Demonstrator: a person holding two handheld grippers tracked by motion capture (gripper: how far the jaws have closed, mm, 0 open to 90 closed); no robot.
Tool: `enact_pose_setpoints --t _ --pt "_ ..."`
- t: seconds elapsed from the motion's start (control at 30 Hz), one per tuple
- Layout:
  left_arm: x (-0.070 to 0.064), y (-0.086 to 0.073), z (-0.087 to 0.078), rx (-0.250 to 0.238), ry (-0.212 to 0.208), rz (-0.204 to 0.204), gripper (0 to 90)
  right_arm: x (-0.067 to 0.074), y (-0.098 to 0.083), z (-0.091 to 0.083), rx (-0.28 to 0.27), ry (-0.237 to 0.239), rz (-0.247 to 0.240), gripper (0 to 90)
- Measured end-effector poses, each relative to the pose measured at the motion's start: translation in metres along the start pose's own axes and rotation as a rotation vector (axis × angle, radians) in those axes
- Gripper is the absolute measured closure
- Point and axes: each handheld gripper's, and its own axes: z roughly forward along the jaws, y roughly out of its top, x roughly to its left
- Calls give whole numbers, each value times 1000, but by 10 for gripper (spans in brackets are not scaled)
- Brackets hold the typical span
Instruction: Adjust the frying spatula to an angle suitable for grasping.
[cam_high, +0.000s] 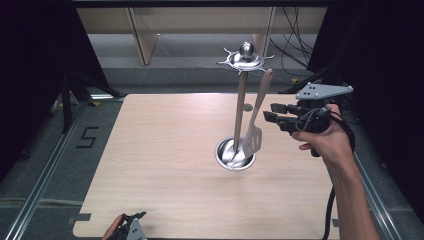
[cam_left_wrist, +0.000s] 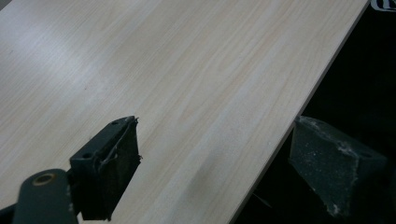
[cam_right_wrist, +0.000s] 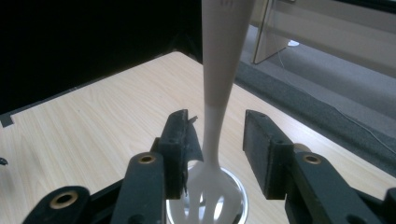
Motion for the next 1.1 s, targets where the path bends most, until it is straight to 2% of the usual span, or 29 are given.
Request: enact_pose_setpoints --t 0.03,0.07,0.1,0.13,0.17,0.2,0.27,0.33,0.37,0.43,0.47,0.5,0.57,0.6,0.63,0.7,0.73,0.77,0.83,0.87,0.93,1.0,1.03,1.1 --pt "0 0 0 3 14 7 150 1 -3 -1 -3 2 14 605" --pt "0 0 0 4 14 5 151 -1 -7 -2 -17 -8 -6 596" --pt "0 0 0 4 14 5 151 -1 -7 -2 -17 -8 -6 596" --pt "-1 0 0 1 14 2 151 -1 -9 -2 -8 12 -1 591" --pt "0 0 0 0 8 1 150 0 -13 -4 -3 -6 15 577" --pt "0 0 -1 0 6 2 151 0 -15 -4 0 0 9 575" --pt "0 0 -1 8 -8 3 151 1 -20 -5 3 -11 27 561" --pt "0 0 -1 5 -1 3 151 1 -22 -6 11 -10 31 551" --pt "0 0 -1 2 9 4 151 0 -26 -7 2 -27 18 529" --pt "0 0 -1 2 8 5 151 2 -28 -7 8 -29 34 518" --pt "0 0 0 -1 -1 1 151 2 -33 -7 10 -58 32 499" --pt "0 0 0 -1 -1 1 151 2 -33 -7 10 -58 32 499" --pt "0 0 1 -2 10 3 151 2 -39 -6 -3 -70 21 485" --pt "-1 0 2 -8 10 -2 150 3 -45 -6 -10 -66 42 480" --pt "0 0 0 -1 18 4 150 3 -45 -6 -10 -66 42 480" --pt "0 0 0 -1 7 1 150 2 -51 -6 -12 -68 47 476" --pt "-1 0 2 -19 14 -17 151 1 -59 -6 -20 -75 42 476" --pt "-1 0 2 -19 14 -17 151 1 -59 -6 -20 -75 42 476" --pt "-2 0 2 -25 21 -24 150 4 -71 -2 -51 -79 77 474" --pt "-1 0 0 0 13 4 151 5 -74 -2 -51 -80 86 474" --pt "-2 0 2 -14 26 -5 151 4 -81 -1 -54 -75 83 472" --pt "-1 0 2 -9 31 2 151 5 -84 0 -47 -70 90 471" --pt "-1 0 0 -2 13 2 151 6 -89 0 -21 -70 96 465" --pt "-1 0 1 -11 9 -1 150 6 -91 0 -10 -70 92 463"
